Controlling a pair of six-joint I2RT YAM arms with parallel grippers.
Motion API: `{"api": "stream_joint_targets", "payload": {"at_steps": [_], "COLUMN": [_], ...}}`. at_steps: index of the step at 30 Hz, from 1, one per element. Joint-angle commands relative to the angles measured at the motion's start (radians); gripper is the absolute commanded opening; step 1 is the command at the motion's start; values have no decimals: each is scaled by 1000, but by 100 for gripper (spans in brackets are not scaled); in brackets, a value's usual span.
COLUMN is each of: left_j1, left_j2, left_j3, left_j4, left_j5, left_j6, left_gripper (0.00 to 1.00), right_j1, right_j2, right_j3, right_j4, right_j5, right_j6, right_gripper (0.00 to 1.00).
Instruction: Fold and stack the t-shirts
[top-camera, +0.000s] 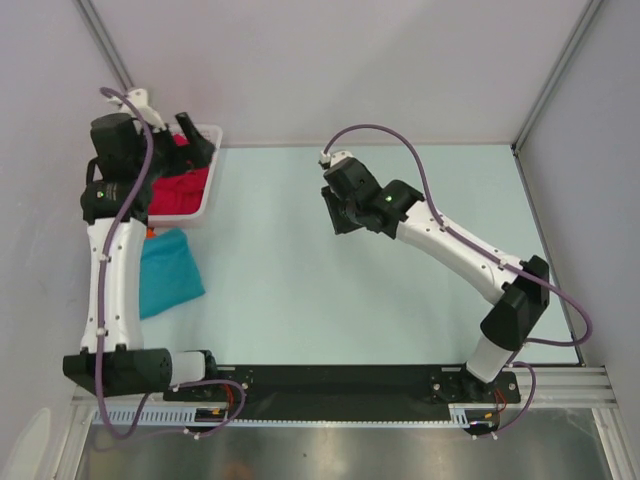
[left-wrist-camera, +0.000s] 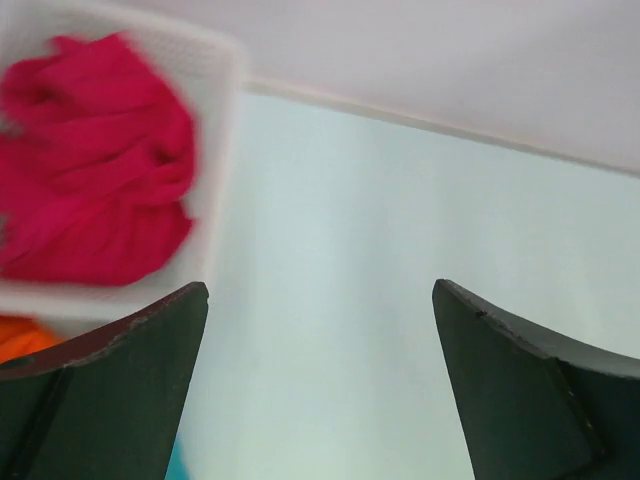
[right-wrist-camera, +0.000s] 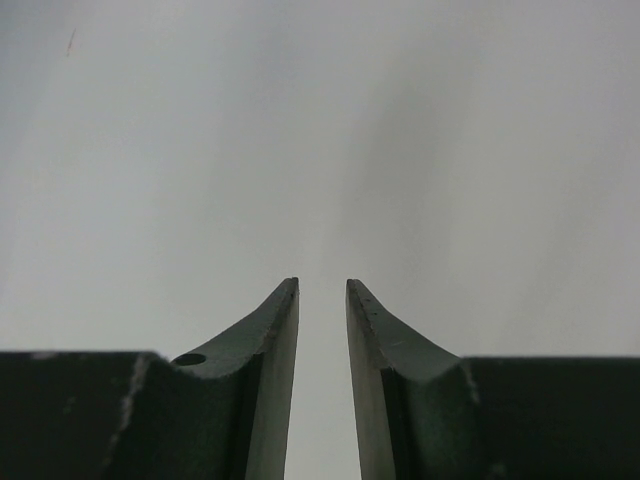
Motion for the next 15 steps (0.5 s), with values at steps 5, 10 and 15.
{"api": "stream_joint_targets", "payload": {"at_steps": [5, 10, 15], "left_j1": [-370, -418, -453], "left_j2": [-249, -392, -452], "left_j3": [-174, -343, -346], "left_j4": [26, 105, 93], "left_j5": [71, 88, 170], "left_j6": [90, 72, 16], "left_gripper": [100, 100, 100], "right_j1": [3, 41, 87], "right_j2": [-205, -332, -383], "right_j3": [-208, -394, -476], "right_j4": [141, 216, 224], "right_j5": [-66, -49, 20], "right_j6": [136, 222, 267], "right_gripper": [31, 31, 30]}}
